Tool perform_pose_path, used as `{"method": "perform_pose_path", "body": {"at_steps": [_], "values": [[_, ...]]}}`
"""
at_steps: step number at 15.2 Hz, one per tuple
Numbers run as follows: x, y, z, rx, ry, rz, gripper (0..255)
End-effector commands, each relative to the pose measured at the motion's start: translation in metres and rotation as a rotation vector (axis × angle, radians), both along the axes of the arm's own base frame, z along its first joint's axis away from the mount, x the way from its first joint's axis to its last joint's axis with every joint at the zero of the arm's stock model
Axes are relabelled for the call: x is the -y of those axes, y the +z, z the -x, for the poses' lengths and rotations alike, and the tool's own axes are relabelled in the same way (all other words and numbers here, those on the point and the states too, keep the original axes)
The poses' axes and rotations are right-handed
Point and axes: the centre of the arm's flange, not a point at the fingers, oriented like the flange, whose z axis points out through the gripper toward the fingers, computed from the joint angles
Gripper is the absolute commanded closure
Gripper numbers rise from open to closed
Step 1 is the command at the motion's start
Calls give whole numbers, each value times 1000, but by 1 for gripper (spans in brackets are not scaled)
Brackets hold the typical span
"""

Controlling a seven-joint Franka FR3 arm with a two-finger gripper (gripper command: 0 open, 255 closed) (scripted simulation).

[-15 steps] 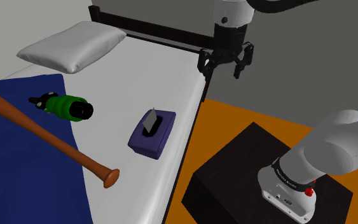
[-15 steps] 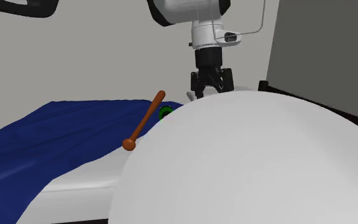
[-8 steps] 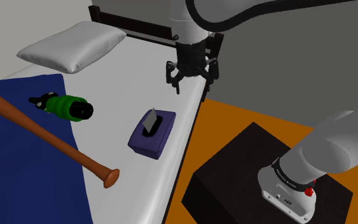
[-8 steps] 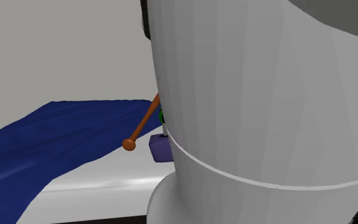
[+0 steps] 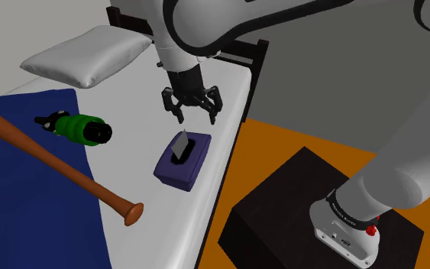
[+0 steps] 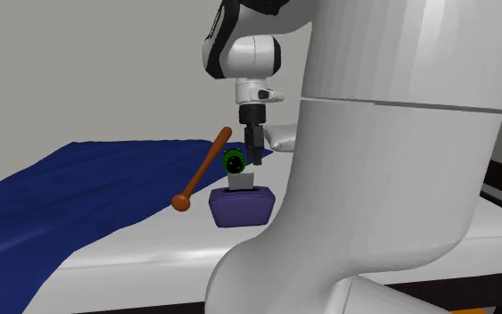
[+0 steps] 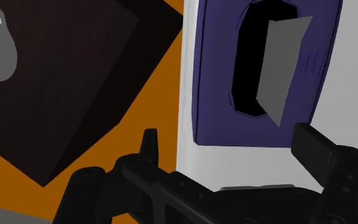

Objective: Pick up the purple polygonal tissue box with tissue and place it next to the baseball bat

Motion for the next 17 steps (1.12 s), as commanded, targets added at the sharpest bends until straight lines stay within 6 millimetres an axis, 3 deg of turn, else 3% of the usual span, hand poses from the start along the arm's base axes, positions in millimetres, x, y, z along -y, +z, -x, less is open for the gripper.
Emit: {"method": "perform_pose_path", "body": {"at_steps": [1,3,10,17], "values": [[-14,-14,-22,-7,-61,12,0],[-27,-27,-41,-13,-111,21,0],[-21,-63,-32,-13,-111,21,0],[-21,-66,-31,-13,-111,21,0]]}}
